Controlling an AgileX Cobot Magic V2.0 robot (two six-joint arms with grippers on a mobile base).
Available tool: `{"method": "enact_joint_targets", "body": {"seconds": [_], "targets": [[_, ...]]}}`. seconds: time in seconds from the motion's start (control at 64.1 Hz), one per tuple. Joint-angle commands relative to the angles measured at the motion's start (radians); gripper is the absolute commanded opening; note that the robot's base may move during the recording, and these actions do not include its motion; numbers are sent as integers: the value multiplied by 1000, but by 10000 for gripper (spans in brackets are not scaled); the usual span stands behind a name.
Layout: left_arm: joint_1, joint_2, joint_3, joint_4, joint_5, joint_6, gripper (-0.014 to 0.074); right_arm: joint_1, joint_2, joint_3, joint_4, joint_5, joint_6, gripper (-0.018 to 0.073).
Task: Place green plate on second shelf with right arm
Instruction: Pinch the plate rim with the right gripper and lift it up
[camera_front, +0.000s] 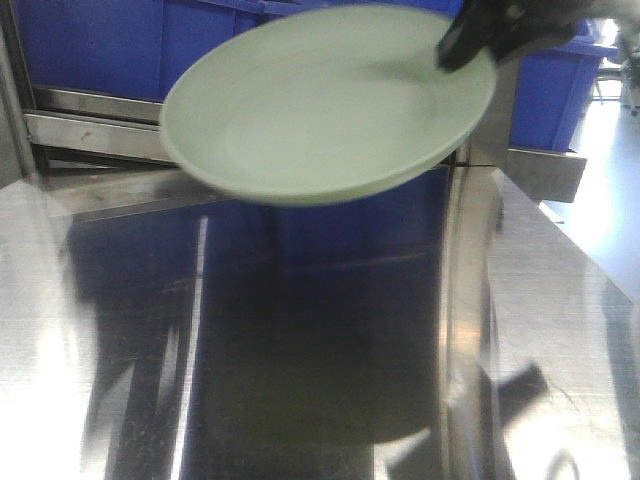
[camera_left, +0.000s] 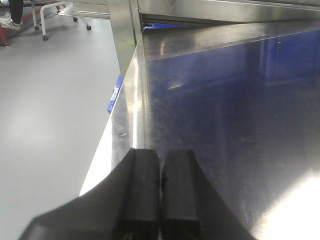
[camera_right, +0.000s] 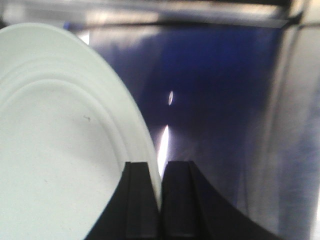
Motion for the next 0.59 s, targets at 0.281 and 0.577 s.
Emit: {"method": "enact_joint_targets", "body": {"seconds": [0.281,0.577], "targets": [[-7,-20,42,1,-63,-5,125,-191,-368,219,-5,-241,-3,55],[-7,-20,42,1,-63,-5,125,-319,-673,468,-6,-306,-3,55]]}}
